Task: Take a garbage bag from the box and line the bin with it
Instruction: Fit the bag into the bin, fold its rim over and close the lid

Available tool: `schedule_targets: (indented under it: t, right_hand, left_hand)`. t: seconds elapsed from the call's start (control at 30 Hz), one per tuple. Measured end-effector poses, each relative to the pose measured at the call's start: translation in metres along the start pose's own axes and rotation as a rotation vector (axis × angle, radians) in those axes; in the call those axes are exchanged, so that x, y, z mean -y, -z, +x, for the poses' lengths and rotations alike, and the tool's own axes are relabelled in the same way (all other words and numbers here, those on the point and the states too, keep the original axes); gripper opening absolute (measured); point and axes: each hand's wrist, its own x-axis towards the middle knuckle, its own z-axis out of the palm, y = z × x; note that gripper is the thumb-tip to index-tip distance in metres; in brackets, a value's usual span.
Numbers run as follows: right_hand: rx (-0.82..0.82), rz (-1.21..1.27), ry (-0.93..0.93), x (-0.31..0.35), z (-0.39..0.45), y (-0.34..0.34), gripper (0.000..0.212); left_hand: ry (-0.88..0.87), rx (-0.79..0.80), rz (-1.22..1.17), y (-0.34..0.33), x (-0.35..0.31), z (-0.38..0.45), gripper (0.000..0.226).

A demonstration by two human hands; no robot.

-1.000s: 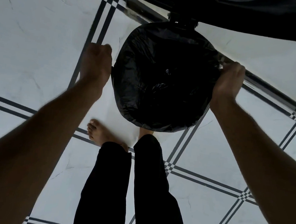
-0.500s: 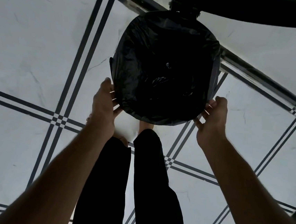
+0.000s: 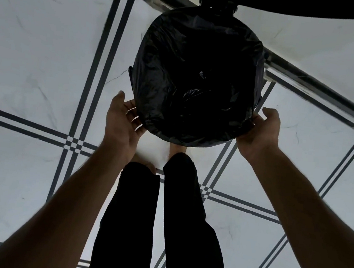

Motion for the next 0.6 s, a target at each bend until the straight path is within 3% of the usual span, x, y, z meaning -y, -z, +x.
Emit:
schedule_targets:
  t: [0.13,0.2,0.43,0.6]
  right_hand:
    - [-0.282,-0.117,0.015,-0.012,-0.011,0.006,0.026]
    - [-0.337,-0.157,0.0,-0.024,-0.021,0.008,0.024]
    - [-0.241,-0.014,-0.116,-0.042,-0.043,-0.005,0.046]
    - [-0.197,0.089,-0.163,-0.035,-0.037,-0.013,0.051]
  left_hand:
    - [-0.009,-0.04,0.01,0.001,0.005,-0.001,0.046]
    - [-0.009,-0.067,0.006,0.001,0.007,-0.003,0.047]
    - [0.082,0.005,-0.09,0.002,0.016,-0.008,0.052]
    - [0.088,0.017,-0.132,0.003,0.022,-0.011,0.057]
